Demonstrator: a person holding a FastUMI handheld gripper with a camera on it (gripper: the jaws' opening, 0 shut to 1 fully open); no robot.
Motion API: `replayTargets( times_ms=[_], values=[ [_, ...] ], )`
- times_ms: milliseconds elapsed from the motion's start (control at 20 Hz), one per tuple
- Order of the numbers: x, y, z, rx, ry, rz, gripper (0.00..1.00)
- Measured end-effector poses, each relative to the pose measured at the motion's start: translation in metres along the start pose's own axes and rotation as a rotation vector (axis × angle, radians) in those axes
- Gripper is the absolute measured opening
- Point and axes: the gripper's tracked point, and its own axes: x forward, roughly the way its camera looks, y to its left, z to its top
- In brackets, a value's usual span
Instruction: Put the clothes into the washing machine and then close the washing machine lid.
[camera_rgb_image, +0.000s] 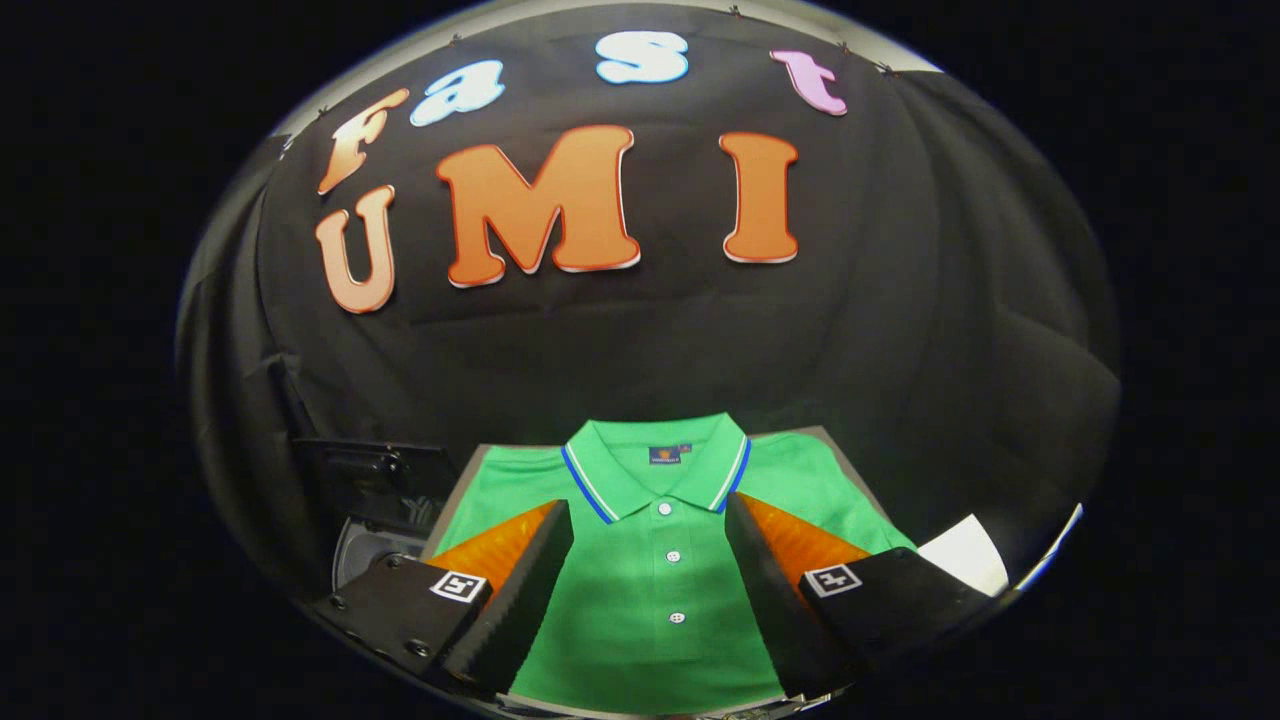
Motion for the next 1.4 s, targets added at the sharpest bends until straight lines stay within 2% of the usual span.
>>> replayTargets(
  times_ms=[350,650,900,1100,1400],
  values=[
    [0.030,-0.013,-0.048,0.033,0.270,-0.008,1.00],
    [0.032,-0.010,-0.049,0.003,0.449,-0.016,1.00],
    [0.032,-0.007,-0.049,-0.007,0.545,-0.014,1.00],
    [0.032,-0.006,-0.050,-0.052,0.572,0.030,0.79],
    [0.033,0.002,-0.046,-0.063,0.575,0.025,0.28]
  ],
)
